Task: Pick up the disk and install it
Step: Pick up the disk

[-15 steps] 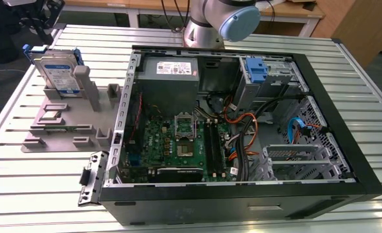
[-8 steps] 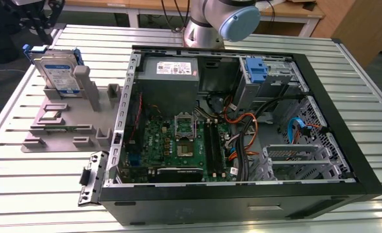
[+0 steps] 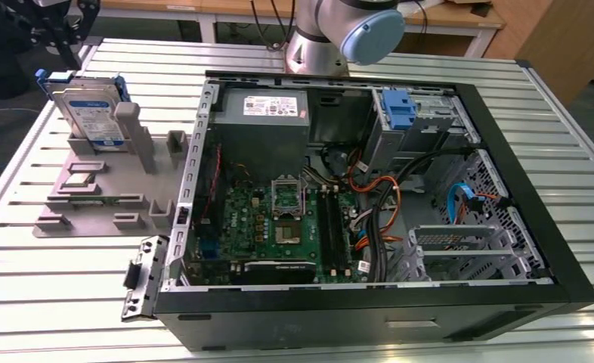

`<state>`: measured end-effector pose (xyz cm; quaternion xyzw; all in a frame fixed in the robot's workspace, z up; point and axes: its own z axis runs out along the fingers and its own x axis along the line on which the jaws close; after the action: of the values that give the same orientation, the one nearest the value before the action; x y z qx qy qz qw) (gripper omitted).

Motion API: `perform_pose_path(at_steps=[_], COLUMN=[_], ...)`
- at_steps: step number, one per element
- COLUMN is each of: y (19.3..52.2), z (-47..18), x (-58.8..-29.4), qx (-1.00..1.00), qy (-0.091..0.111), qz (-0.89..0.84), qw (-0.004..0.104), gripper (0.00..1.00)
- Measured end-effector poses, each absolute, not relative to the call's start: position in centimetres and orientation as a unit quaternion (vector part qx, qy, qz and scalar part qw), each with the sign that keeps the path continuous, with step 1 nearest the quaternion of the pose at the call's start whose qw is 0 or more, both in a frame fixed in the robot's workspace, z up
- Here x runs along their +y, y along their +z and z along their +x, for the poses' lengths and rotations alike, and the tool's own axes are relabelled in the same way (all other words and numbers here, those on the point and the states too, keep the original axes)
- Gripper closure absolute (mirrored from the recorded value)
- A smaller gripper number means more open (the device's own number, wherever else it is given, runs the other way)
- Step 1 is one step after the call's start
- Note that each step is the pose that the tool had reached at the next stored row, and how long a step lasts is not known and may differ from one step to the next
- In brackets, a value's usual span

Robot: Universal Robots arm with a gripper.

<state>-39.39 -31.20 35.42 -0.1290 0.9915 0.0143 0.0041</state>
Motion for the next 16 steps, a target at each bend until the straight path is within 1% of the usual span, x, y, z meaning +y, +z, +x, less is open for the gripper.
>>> perform_pose_path(at_steps=[16], y=[35.31], z=[-39.39], x=[-31.19], qx=[0.964], qy=[0.015], qz=[-0.265], qw=[0.002], gripper=[0.89])
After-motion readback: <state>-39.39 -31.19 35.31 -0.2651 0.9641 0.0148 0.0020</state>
